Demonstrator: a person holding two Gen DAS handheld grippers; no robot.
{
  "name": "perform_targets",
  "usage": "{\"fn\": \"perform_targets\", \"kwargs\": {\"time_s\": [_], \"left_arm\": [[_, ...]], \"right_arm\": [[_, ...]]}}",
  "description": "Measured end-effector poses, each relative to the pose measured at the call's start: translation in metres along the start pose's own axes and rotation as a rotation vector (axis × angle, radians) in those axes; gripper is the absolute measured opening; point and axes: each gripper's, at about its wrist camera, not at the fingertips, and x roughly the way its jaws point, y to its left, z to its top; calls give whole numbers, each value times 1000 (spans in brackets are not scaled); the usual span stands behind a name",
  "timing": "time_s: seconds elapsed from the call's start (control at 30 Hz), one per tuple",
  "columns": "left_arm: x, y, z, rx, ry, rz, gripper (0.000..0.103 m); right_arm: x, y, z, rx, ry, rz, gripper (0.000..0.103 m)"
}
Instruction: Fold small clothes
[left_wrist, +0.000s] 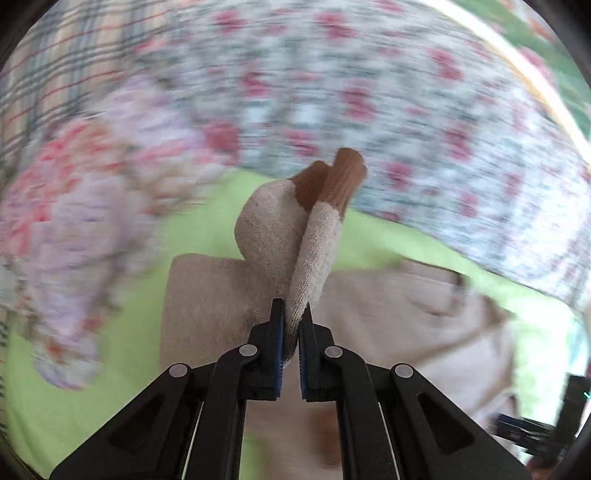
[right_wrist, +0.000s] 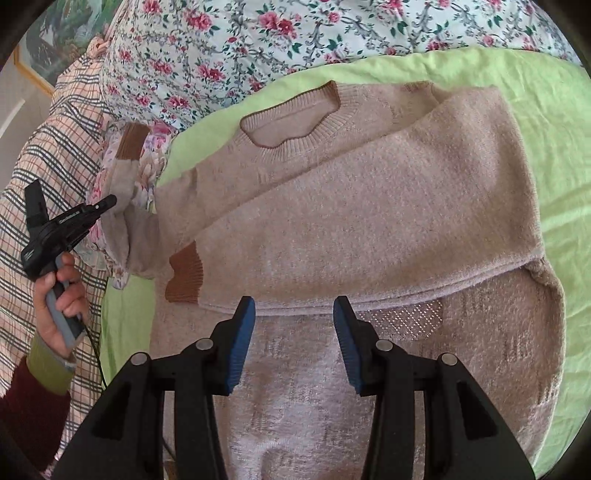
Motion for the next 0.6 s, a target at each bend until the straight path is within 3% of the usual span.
{"fn": "perform_targets", "kwargs": {"time_s": [0.1,0.33,0.37,0.5,0.6], "left_arm": [[18,-63,-22,67,46,-89,5],[84,-149,-86,235,185,-119,5],[91,-151,-89,241,201,-119,11],[89,-144,-108,225,253,-145,50],[65,-126,-111,201,231,-130,57]], "right_arm": [[-6,-13,-5,45,-12,-17,46],[-12,-35,-2,96,-49,-62,46],[-11,-36,0,98,-53,-61,46],[-4,-34,14,94,-72,-37,46],[7,-30,28,108,-90,-2,46]]}}
